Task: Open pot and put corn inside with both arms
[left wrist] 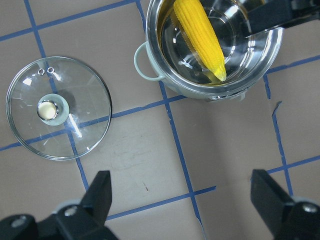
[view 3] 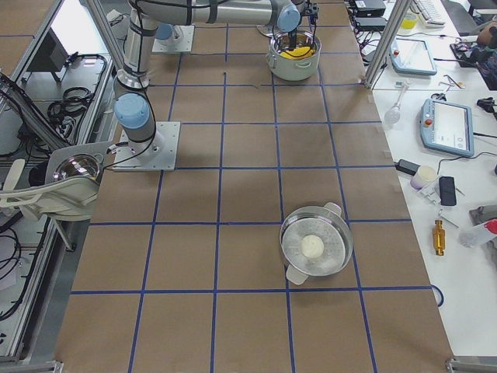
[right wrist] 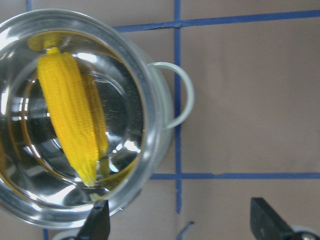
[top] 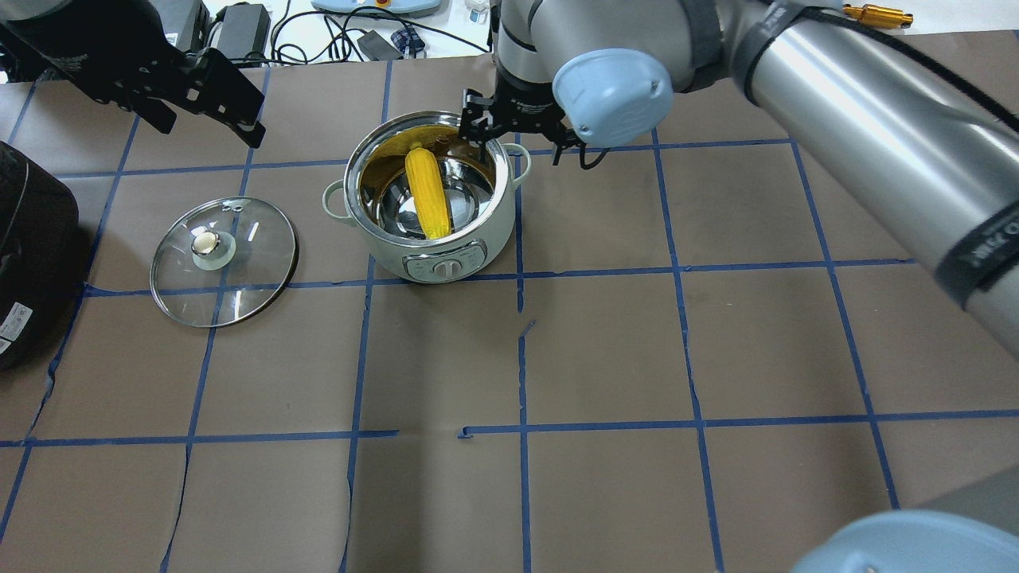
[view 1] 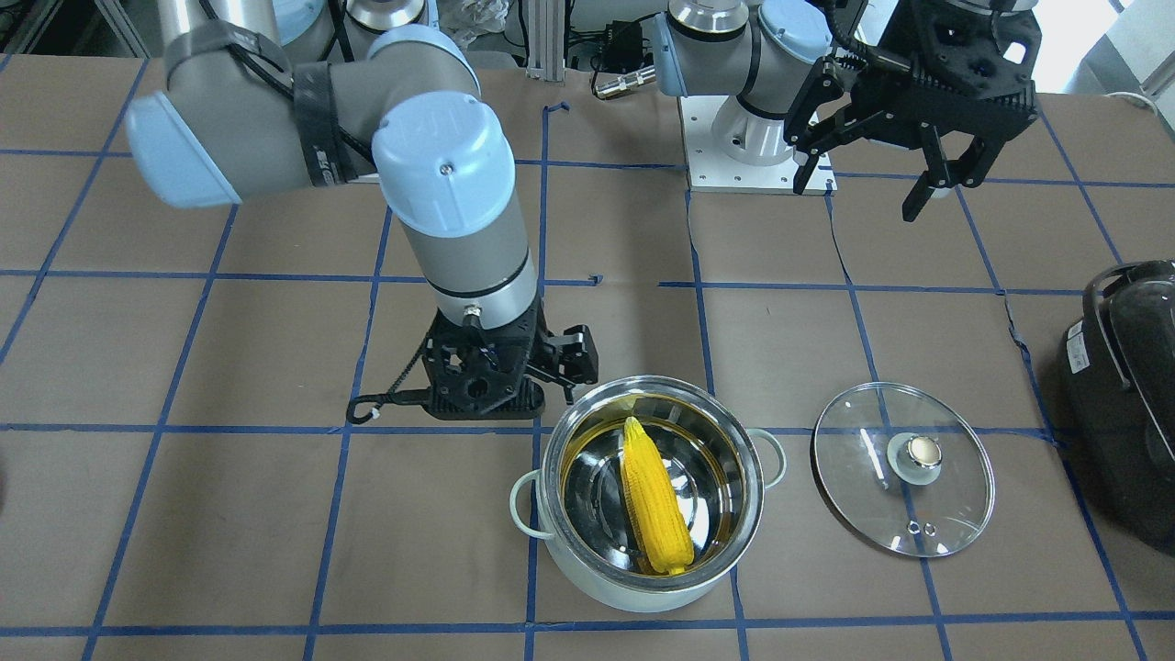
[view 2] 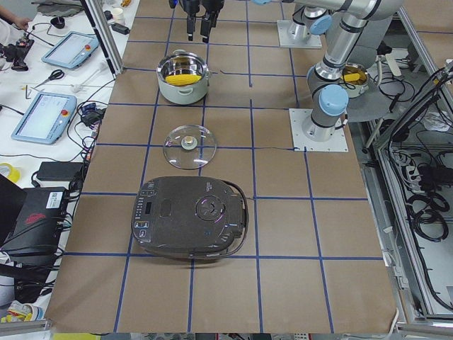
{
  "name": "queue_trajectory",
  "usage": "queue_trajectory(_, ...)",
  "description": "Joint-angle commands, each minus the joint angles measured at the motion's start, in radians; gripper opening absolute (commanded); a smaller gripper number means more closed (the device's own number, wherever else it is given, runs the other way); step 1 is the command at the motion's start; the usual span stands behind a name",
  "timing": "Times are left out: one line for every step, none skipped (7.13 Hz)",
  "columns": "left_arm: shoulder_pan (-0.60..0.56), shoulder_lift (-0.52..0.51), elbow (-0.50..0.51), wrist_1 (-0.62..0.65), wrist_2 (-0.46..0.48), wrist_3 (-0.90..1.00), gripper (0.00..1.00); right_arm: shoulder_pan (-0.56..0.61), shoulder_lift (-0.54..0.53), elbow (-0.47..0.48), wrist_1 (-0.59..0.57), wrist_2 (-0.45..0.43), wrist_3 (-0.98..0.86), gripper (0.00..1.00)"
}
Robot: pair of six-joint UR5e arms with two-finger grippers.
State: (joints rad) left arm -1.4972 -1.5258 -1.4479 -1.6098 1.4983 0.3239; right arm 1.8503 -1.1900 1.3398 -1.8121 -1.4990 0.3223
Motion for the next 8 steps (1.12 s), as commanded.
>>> queue_trajectory(0.0,-0.002,0.001,-0.001,-0.01,-0.002,1.0,-0.127,-0.132,0.008,0.203,-0.065,-0.157,1.0)
queue_trajectory(0.002,-0.005,0.001,-0.001,-0.01,0.0,1.0,-0.187,-0.195,0.018,0.267,-0.094,-0.281,1.0)
queue_trajectory(0.002,-0.004,-0.002,-0.001,-0.012,-0.002,1.0,-0.221,-0.245,0.044,0.284,-0.099,-0.298,1.0)
queue_trajectory(0.002,-0.005,-0.002,0.001,-0.015,-0.002,1.0,-0.238,-0.299,0.089,0.271,-0.119,-0.299,0.99)
queue_trajectory(-0.001,-0.013,0.001,0.001,-0.007,-0.002,1.0,-0.241,-0.353,0.128,0.235,-0.124,-0.301,1.0)
queue_trajectory(-0.008,-0.016,0.001,0.004,0.002,-0.002,1.0,-0.238,-0.368,0.139,0.228,-0.125,-0.299,1.0)
queue_trajectory(-0.006,-0.017,0.006,0.01,0.037,-0.018,1.0,-0.235,-0.364,0.147,0.223,-0.118,-0.298,1.0)
queue_trajectory(-0.008,-0.022,0.02,0.013,0.049,-0.193,1.0,-0.235,-0.365,0.147,0.224,-0.113,-0.298,1.0)
